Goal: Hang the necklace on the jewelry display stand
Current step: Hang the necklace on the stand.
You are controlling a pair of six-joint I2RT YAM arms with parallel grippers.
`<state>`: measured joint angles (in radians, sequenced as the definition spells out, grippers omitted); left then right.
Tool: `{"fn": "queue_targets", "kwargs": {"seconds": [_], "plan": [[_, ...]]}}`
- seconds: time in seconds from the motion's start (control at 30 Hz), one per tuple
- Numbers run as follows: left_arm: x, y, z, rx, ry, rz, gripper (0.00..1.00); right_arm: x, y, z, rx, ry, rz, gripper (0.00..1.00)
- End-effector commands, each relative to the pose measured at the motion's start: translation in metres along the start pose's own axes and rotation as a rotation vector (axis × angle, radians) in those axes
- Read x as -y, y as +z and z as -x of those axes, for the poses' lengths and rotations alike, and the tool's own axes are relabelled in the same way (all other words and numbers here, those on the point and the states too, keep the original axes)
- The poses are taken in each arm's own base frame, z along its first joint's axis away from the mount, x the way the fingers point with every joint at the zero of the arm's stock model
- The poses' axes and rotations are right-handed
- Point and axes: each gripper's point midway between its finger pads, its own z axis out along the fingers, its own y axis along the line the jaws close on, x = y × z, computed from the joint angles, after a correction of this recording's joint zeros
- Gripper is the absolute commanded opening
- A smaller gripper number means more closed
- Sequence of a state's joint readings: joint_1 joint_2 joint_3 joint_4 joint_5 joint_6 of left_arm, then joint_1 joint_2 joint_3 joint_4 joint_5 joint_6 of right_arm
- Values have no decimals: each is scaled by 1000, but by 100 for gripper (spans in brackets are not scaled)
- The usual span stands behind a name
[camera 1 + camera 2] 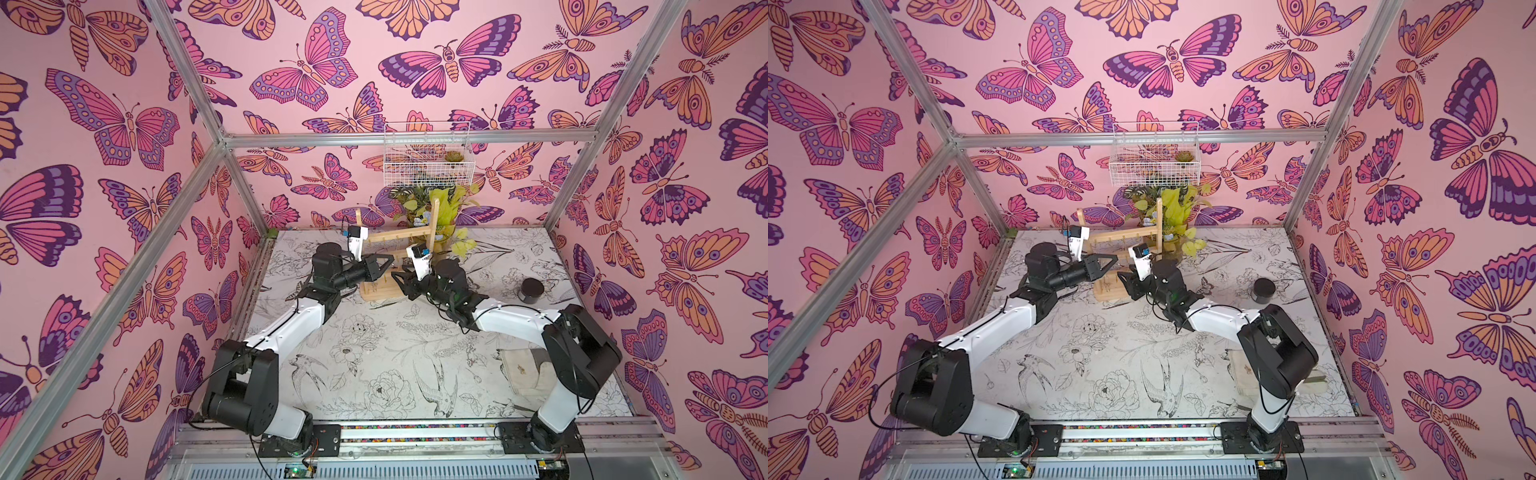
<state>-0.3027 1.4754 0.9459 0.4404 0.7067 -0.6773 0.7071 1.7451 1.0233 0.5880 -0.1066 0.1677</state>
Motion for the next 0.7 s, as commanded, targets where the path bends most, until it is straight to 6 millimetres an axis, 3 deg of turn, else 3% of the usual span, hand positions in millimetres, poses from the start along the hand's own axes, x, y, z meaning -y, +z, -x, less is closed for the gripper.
{"fn": "queue_targets", "kwargs": {"seconds": [0.0,0.67], "plan": [[11,0,9,16,21,-21,7,12,7,14,65,-64,-85,48],[9,2,8,11,15,-23,7,6,16,25,109,-103,-50,33]]}}
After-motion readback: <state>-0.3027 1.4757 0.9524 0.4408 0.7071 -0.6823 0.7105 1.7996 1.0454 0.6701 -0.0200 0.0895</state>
